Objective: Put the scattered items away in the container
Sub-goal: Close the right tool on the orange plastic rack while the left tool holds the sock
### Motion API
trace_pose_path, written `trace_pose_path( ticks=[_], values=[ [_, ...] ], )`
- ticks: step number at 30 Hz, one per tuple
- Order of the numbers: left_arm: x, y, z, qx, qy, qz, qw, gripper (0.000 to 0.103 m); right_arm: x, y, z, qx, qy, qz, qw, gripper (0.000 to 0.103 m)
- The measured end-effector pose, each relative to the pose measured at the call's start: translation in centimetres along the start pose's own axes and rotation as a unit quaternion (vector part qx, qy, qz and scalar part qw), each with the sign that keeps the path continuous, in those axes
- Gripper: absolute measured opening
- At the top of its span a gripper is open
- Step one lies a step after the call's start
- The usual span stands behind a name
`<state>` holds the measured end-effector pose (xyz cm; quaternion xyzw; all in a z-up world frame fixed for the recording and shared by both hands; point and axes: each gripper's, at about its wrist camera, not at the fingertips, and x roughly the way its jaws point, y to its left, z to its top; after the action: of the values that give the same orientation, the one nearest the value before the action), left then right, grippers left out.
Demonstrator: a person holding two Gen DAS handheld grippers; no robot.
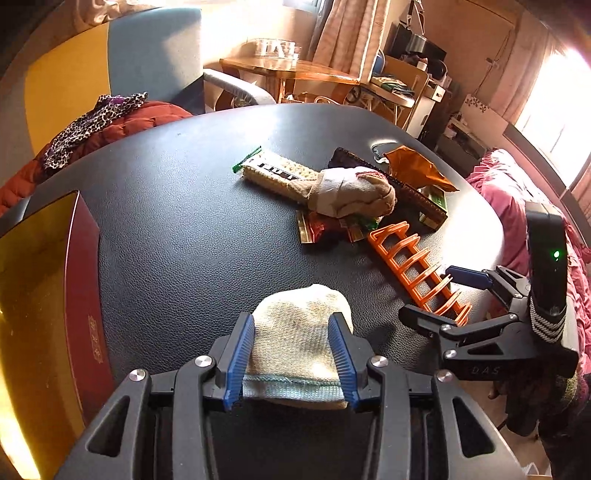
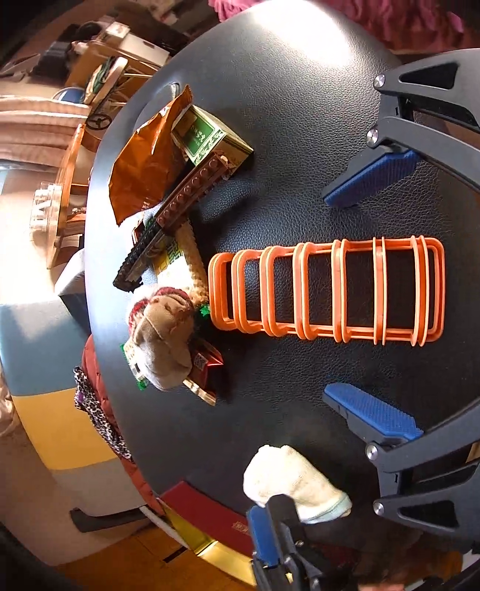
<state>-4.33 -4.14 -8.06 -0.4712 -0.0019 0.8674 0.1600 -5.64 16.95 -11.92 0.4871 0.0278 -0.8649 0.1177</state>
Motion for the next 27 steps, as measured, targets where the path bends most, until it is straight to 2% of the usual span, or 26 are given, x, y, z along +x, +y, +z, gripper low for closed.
trace_pose_path(
  ticks=[2, 3, 5, 10, 13, 21, 23, 25, 27],
  values=[
    [-1.3, -0.2, 0.2, 0.009, -0.019, 0.008, 0.9998, 0.043, 0.1, 0.4, -0.1, -0.006, 0.000, -0.005, 1.000, 0.099],
    [-1.2, -0.1, 0.3, 0.011, -0.015, 0.006, 0.9998, 0.049, 0.1, 0.4, -0.1, -0.007, -0.001, -0.006, 1.000, 0.099],
    [-1.1, 0.2, 0.4, 0.014, -0.007, 0.000, 0.9999, 0.051, 0.0, 0.4, -0.2, -0.008, 0.000, -0.007, 1.000, 0.100],
    [1.3, 0.7, 0.0, -0.004, 0.033, -0.045, 0.9984, 0.051, -0.2, 0.3, -0.3, -0.009, 0.000, -0.009, 1.000, 0.101],
    [1.5, 1.1, 0.0, -0.029, 0.036, -0.073, 0.9962, 0.051, -0.2, 0.4, -0.7, -0.010, 0.001, -0.009, 1.000, 0.101],
    [1.9, -0.7, -0.7, -0.016, 0.032, -0.037, 0.9987, 0.054, 0.6, 1.2, -0.7, -0.011, -0.009, -0.011, 1.000, 0.103],
    [2.4, -0.8, -0.8, -0.028, 0.040, -0.037, 0.9981, 0.061, 0.6, 1.1, -0.9, -0.011, -0.013, -0.010, 1.000, 0.103],
    [3.1, -0.8, -1.2, -0.046, 0.049, -0.053, 0.9963, 0.069, 0.5, 1.1, -1.0, -0.012, -0.014, -0.010, 1.000, 0.103],
    [3.1, -1.1, -1.4, -0.048, 0.048, -0.052, 0.9963, 0.062, 0.4, 1.1, -1.1, -0.012, -0.015, -0.009, 1.000, 0.103]
  ],
)
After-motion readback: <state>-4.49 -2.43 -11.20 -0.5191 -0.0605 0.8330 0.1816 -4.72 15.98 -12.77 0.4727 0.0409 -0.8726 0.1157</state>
